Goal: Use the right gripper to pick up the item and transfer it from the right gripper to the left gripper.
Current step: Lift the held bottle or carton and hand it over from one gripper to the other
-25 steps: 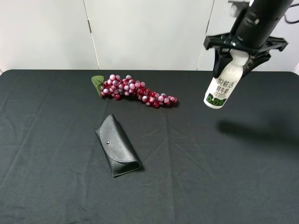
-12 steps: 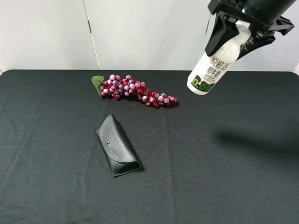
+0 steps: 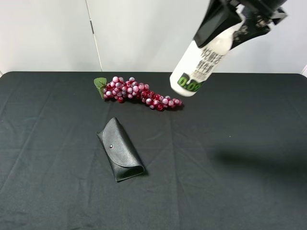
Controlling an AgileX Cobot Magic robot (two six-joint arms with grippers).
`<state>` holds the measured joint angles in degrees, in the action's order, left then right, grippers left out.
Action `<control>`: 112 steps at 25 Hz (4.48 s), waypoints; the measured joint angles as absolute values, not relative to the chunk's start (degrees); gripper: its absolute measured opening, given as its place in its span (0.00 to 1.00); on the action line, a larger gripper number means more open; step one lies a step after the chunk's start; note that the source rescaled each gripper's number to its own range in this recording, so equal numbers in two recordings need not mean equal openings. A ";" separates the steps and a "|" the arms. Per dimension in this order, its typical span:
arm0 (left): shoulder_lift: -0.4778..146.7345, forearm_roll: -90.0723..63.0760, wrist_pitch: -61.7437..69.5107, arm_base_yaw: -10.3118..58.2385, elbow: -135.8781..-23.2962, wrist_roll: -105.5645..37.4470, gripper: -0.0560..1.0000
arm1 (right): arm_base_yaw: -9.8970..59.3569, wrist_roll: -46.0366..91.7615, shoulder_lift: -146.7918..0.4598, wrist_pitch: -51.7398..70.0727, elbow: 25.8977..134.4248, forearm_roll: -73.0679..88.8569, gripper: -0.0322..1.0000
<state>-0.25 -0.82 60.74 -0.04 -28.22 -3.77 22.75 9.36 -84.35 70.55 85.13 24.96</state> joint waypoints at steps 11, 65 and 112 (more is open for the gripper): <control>-0.25 -0.82 60.74 -0.04 -28.22 -3.77 1.00 | 30.24 15.34 -84.28 70.63 85.13 27.25 0.16; 55.24 -11.20 32.45 36.36 -47.36 -25.64 1.00 | 30.26 23.36 -84.28 68.87 85.13 35.20 0.16; 72.38 -11.31 -4.64 51.64 -47.37 -18.36 0.05 | 30.26 22.28 -84.28 64.64 85.13 42.26 0.04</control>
<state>72.38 -11.31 -4.64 51.64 -47.37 -18.36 30.26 22.28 -84.28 64.64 85.13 42.26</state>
